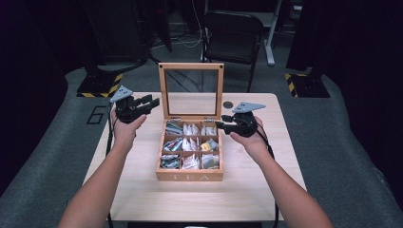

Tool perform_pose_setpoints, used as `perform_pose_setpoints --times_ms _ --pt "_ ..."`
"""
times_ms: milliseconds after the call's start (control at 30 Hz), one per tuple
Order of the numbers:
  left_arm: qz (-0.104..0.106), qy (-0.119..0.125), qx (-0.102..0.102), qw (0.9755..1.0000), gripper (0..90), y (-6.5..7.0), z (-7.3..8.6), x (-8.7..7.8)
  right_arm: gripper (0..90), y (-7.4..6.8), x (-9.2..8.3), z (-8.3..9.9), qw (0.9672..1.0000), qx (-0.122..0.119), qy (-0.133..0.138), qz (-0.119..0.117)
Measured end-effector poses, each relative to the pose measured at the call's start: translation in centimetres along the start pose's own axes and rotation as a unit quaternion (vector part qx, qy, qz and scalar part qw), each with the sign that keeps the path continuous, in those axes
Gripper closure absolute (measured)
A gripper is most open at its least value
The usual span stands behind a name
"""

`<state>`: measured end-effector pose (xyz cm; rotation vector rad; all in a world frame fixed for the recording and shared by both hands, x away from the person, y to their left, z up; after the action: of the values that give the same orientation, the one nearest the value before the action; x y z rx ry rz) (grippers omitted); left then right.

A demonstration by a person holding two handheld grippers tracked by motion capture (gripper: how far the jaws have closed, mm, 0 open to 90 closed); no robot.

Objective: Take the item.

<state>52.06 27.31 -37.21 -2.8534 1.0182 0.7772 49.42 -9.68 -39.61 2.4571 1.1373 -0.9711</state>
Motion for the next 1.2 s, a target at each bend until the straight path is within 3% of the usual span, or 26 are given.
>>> perform_pose_setpoints --times_ms 133,400,700,1200 --pt "0.001 0.0 -0.001 1.0 55.7 0.0 0.0 0.0 60.6 -0.5 0.0 0.6 0.9999 -0.01 -0.001 0.003" --pt "-0.001 0.0 0.0 1.0 55.6 0.0 0.0 -0.1 61.7 -1.1 0.2 1.6 0.9998 0.0 0.001 -0.019" --pt "0.0 -0.001 -0.001 1.0 55.7 0.0 0.1 -0.1 63.2 -2.4 0.3 2.4 0.9993 -0.026 -0.002 -0.029" --pt "-0.001 -0.002 0.001 1.0 55.7 0.1 0.2 -0.1 65.4 -3.8 1.1 5.1 0.9983 -0.023 -0.022 -0.049"
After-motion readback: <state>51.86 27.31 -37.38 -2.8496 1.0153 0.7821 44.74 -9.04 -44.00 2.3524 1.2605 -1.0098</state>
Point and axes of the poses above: each handheld gripper's, and its own axes: x roughly forward along the jaws, z roughly out of its underside, y roughly to its right, the point moved 2 cm from there along x, roughly forward along the jaws, and after that the axes turned 14 degrees about -y, right-handed, at the moved point
